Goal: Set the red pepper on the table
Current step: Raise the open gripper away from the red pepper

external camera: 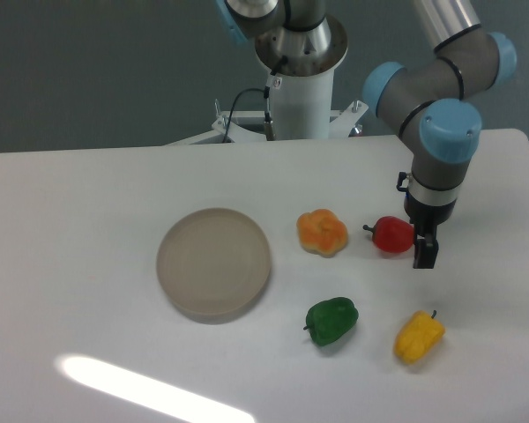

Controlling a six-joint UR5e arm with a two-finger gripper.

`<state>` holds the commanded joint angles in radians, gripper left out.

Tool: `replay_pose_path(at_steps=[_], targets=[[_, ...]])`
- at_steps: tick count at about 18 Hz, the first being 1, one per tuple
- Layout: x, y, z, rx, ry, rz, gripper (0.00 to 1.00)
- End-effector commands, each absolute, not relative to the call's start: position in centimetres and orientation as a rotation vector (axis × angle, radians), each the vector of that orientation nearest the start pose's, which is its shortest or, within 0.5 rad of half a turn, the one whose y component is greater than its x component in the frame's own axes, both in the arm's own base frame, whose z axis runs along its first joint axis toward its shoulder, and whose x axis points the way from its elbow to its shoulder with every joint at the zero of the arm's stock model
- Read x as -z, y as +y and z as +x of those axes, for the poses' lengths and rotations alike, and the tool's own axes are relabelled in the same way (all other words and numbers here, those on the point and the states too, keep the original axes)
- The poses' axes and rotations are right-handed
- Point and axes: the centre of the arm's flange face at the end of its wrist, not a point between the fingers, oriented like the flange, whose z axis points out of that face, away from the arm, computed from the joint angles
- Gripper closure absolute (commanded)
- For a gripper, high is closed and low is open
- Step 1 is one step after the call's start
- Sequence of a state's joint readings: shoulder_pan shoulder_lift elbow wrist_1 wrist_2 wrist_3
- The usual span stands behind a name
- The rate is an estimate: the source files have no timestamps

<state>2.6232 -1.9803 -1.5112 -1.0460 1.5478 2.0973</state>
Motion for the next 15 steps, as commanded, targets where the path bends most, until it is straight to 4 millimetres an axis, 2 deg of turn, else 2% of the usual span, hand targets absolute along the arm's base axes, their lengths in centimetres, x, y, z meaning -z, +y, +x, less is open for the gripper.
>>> replay_pose_path(at_steps=[5,9,15], targets=[[-36.4,47.7,-49.8,-0.325,1.402,-2.746,0.0],[-37.8,51.8,-49.6,-0.392,1.352,-2.758,0.0],[-38.0,54.2,-49.4,-0.415,1.305,-2.763,0.0]])
